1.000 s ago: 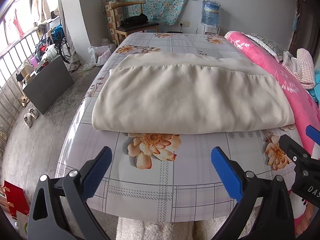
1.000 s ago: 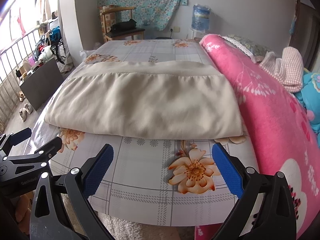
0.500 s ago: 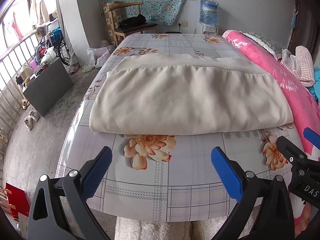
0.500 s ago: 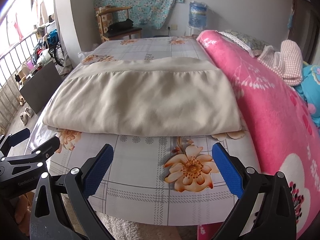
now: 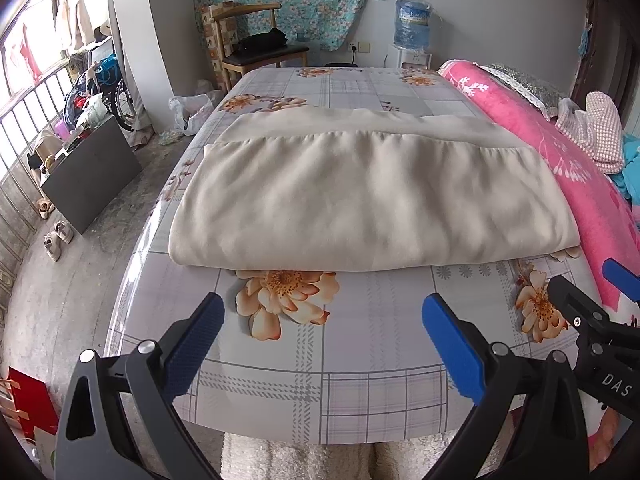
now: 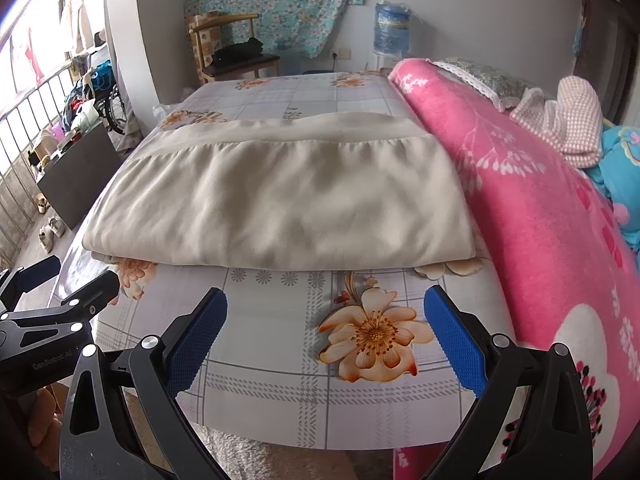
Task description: Fold large clothes
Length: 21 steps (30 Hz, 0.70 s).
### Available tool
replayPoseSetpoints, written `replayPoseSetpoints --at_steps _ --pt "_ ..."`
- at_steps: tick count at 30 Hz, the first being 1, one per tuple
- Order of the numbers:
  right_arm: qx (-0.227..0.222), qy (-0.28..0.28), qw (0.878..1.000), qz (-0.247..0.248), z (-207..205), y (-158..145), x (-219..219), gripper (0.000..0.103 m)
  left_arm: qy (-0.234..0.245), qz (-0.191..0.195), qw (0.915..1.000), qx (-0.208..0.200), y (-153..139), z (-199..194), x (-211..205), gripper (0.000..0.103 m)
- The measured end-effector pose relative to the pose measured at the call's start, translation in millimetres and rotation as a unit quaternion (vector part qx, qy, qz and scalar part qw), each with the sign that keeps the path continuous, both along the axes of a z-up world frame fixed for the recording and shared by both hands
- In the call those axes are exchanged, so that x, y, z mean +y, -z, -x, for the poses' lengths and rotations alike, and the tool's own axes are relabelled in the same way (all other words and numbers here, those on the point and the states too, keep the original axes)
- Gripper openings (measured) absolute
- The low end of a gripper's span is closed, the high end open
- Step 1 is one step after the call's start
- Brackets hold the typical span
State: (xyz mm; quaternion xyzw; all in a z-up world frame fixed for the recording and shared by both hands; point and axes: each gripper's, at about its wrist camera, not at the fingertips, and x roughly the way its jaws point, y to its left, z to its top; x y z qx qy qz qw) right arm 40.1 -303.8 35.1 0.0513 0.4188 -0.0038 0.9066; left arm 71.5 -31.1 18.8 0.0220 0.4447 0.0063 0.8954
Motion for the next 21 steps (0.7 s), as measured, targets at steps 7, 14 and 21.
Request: replayPoseSetpoints --at_steps 7,14,21 --pt "-0.001 -0.003 1.000 0.004 -0.2 -1.2 1.7 0.095 0.000 0.011 0.9999 -0.001 -1.8 -0.2 2.0 0.097" --pt "-0.002 -0.004 1.000 0.008 0.1 -3.2 4.1 0.095 0.000 0.022 0.9997 -0.001 -2.8 0.4 6.4 0.097" --pt "-0.002 -0.006 1.000 0.010 -0.2 -6.8 6.3 0.095 -0.003 0.030 0.9996 -0.001 -3.6 1.3 11.4 0.097"
